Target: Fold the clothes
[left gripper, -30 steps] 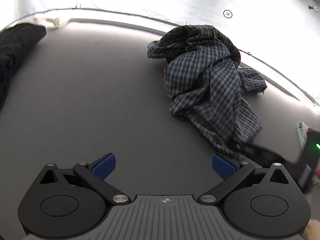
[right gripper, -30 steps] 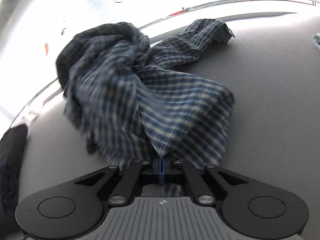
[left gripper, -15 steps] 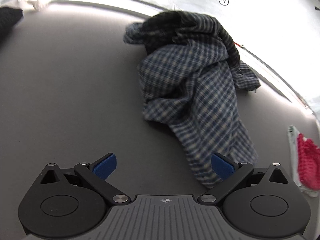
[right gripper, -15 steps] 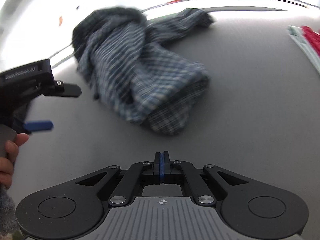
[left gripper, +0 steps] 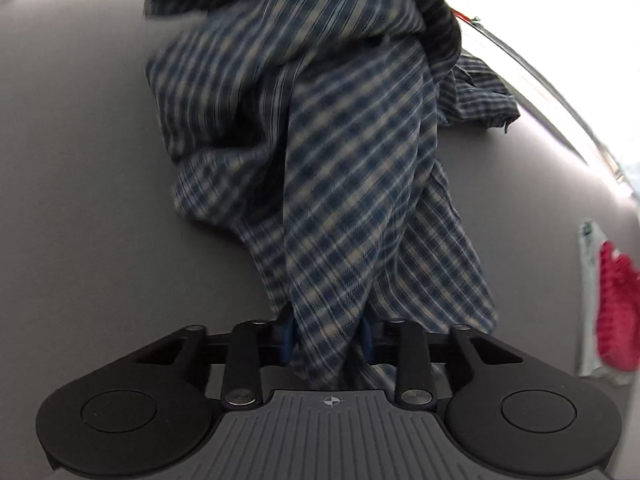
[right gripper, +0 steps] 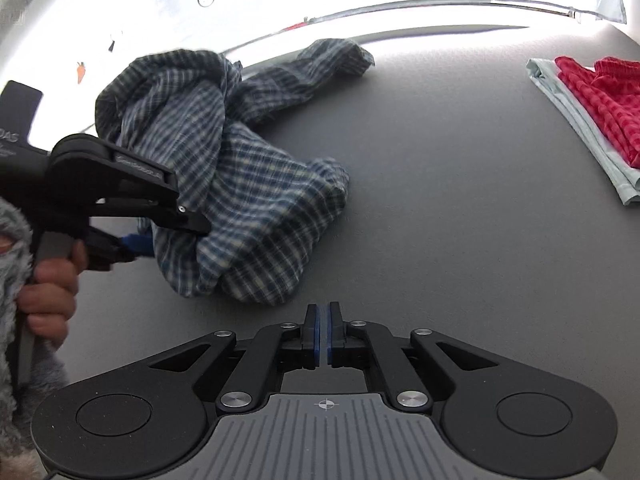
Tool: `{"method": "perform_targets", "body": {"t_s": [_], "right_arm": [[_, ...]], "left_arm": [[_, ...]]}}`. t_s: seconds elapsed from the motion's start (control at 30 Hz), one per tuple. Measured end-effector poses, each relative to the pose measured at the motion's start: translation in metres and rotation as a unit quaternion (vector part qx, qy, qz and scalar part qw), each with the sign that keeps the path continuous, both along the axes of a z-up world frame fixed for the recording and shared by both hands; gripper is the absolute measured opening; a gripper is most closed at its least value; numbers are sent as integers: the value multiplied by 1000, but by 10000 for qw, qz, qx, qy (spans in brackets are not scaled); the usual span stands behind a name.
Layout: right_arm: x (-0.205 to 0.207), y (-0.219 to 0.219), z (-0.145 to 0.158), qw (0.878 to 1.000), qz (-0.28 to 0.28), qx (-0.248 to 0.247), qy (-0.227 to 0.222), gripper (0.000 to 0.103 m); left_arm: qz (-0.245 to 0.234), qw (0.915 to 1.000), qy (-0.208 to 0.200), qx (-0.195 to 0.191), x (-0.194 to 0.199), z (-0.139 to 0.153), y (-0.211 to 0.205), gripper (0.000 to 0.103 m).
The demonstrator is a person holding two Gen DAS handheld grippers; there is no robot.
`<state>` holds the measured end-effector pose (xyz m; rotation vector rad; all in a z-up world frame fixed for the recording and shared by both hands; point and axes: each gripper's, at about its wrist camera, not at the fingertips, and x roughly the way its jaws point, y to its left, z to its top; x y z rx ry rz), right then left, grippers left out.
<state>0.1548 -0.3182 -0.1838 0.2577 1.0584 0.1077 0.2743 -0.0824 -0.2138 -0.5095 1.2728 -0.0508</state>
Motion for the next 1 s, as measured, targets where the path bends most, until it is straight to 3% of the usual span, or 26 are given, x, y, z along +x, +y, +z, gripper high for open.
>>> {"method": "perform_targets", "body": {"t_s": [0.17,0.27,0.33,0.63,0.7,0.73,0.77,0.83,0.9,1.0], "right_arm": [[-3,-6,-4,9998,-193,-39,-96,7],[-2,-12,-3,9994,-306,-67,-140,7],[1,-14,-4,9993,-307,-100,-196,7],[24,-11,-4,9988,-57,74,-487,8],[33,-2,1,9974,196,167,-675,14],[35,0,2,9970,249,190,-713,24],[46,8,4,9947,512,315,-830,51],[62,18,1,9914,811,564,-860,76],[81,26,-6,9860,1071,994,-799,76],[102,43,-18,9833,1384,957,-689,76]], "left_arm": [[505,9987,-109,45,-16,-1,6,4],[1118,9937,-94,-12,-28,-2,20,2],[1258,9919,-128,119,-35,1,25,2],[1384,9883,-202,599,-91,18,31,2],[1421,9879,-156,604,-102,21,34,2],[1424,9879,-141,598,-106,23,36,2],[1426,9879,-126,591,-110,25,37,2],[1454,9876,-52,594,-115,27,38,2],[1515,9868,-39,575,-120,30,42,2],[1612,9854,-100,543,-125,36,48,3]]}}
